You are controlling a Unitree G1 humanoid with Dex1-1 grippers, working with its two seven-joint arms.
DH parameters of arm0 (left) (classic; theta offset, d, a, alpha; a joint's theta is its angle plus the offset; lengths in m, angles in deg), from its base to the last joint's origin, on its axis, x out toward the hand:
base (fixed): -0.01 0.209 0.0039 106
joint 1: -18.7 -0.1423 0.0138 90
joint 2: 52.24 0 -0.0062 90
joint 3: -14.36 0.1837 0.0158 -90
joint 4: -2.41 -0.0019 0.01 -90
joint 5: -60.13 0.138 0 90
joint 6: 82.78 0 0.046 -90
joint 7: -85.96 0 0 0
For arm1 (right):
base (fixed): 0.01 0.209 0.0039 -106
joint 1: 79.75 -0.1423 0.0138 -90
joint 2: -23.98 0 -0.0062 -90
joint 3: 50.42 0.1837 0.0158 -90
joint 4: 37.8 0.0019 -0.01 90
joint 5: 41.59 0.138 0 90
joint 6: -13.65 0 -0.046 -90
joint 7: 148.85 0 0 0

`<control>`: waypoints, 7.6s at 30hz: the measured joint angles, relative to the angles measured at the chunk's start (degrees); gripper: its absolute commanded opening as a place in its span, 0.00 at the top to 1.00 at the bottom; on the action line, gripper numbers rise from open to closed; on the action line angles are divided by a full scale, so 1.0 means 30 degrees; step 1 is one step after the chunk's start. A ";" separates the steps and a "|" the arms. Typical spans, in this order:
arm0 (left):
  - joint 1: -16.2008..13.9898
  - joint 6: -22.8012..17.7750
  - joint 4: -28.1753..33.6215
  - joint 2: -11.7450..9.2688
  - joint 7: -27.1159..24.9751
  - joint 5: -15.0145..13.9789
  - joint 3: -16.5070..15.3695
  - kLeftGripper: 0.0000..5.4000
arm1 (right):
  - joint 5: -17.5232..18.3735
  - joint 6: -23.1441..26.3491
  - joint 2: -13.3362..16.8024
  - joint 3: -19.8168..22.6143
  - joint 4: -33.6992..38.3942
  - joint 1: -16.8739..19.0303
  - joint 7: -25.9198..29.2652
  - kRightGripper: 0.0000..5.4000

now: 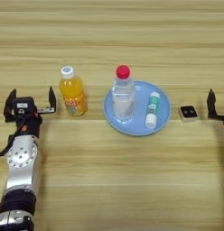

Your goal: Move the objects on the table

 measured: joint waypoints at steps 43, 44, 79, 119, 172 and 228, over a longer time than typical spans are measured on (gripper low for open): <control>-0.0073 -0.0108 0.0623 0.0098 0.0103 -0.0019 0.0083 0.00 | 0.1699 0.1272 0.1614 -0.7203 0.7360 0.1573 0.9326 0.01; -0.0069 -0.0110 0.0617 0.0100 0.0104 -0.0019 0.0080 0.00 | 0.1398 0.1316 0.1561 -0.7272 0.7044 0.1322 0.9129 0.01; -0.0086 -0.0146 0.0898 0.0249 0.0316 -0.0008 0.0178 0.00 | 0.1394 0.3815 -0.0877 -0.8281 0.4032 -0.1756 0.9478 0.01; -0.0151 -0.0373 0.0982 0.0246 0.0316 -0.0011 0.0175 0.00 | 0.0347 0.2317 -0.3592 -0.8887 -0.1534 -0.4765 0.8704 0.01; -0.0312 -0.0530 0.1314 0.0282 0.0409 -0.0007 0.0206 0.00 | 0.0869 0.4980 -0.2584 -0.4395 0.7609 -0.3099 0.3444 0.39; -0.0528 -0.0718 0.1766 0.0525 0.0464 0.0033 0.0219 0.00 | 0.0019 0.2926 0.0543 -0.0539 0.0814 -0.1812 0.0900 0.01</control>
